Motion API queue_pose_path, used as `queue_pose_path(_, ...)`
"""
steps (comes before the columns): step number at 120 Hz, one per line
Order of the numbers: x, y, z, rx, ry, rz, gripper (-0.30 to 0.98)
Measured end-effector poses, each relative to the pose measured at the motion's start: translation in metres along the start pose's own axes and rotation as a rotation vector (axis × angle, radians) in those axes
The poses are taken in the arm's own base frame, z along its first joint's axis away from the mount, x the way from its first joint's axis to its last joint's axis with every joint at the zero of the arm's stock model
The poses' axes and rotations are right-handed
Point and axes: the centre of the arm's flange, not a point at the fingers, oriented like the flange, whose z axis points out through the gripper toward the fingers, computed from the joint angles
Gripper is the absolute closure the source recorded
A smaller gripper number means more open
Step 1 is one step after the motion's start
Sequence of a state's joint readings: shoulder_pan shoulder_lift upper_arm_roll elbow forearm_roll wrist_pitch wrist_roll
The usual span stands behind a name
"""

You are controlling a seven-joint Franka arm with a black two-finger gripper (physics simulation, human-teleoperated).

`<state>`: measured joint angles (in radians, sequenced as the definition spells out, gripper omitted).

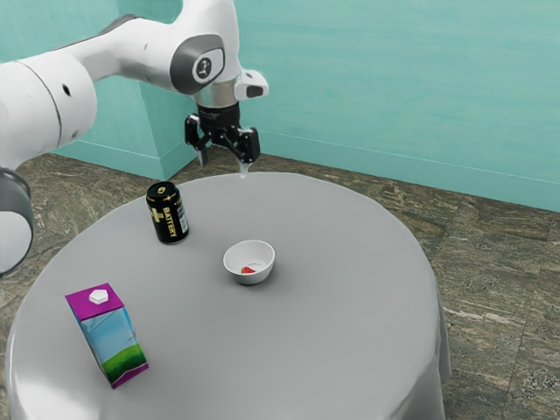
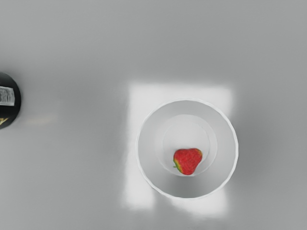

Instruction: Take strawberry from the bowl

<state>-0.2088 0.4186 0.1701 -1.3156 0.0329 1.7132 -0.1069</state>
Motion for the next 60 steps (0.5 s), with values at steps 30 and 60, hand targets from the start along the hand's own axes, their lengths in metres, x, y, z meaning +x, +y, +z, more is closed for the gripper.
queue_pose_path(30,-0.002,0.014,0.099,-0.075,-0.051,-0.018,0.09)
queue_pose_path(60,-0.015,0.019,0.148,-0.095,-0.060,-0.033,0.24)
